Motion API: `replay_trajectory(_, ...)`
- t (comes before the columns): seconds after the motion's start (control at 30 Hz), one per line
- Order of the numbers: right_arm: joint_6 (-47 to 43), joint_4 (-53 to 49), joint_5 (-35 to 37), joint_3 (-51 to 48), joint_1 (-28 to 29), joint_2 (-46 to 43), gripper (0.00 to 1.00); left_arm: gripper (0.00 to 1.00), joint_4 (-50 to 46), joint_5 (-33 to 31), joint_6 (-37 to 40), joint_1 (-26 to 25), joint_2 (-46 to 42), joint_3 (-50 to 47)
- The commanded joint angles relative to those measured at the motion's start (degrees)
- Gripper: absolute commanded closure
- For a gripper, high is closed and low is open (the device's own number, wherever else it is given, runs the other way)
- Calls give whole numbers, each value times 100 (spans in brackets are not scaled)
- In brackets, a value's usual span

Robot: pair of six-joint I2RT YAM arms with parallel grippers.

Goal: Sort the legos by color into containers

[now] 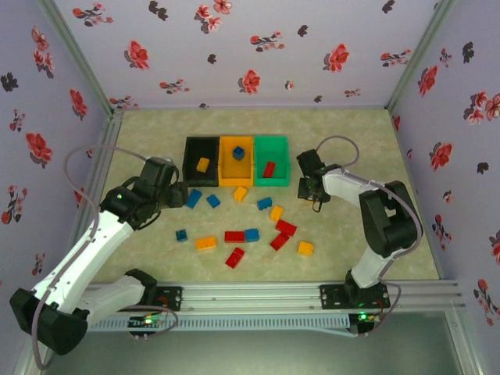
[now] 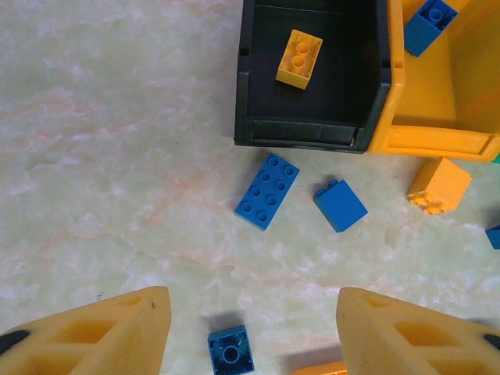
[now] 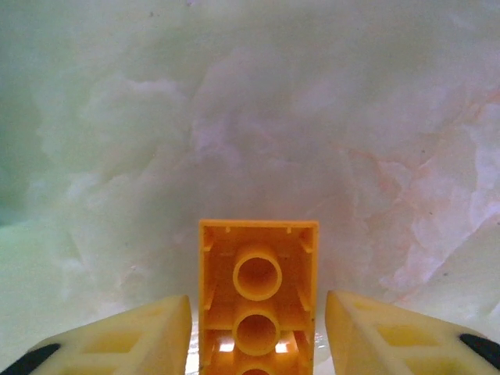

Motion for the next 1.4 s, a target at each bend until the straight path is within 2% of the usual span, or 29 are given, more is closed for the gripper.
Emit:
replay_trajectory(0.0, 13, 37, 52, 127, -55, 70, 56, 42, -69, -75, -19, 47, 41, -30)
replay_trajectory(0.13, -62, -5, 61, 155, -72, 44, 68, 43, -73, -62, -17, 47, 62, -36)
replay_trajectory(0.23, -125, -78, -8, 230, -73, -71, 72, 44, -81, -40, -28, 40, 54, -28)
replay_trajectory(0.5, -304, -477, -26, 755, 144, -744, 75, 45, -107, -23, -40, 42, 35, 16)
replay_trajectory(0.73, -390, -602, 174, 1745, 1005, -857, 75, 45, 34, 96, -125, 44, 73, -80)
replay_trajectory(1.0, -319, -156, -68, 3285, 1955, 136, 75, 46, 9, 145, -216, 47, 29, -126)
replay_trajectory(1.37, 235, 610, -606, 5325, 2498, 2232, 76, 47, -133, 138, -293, 42, -118, -129)
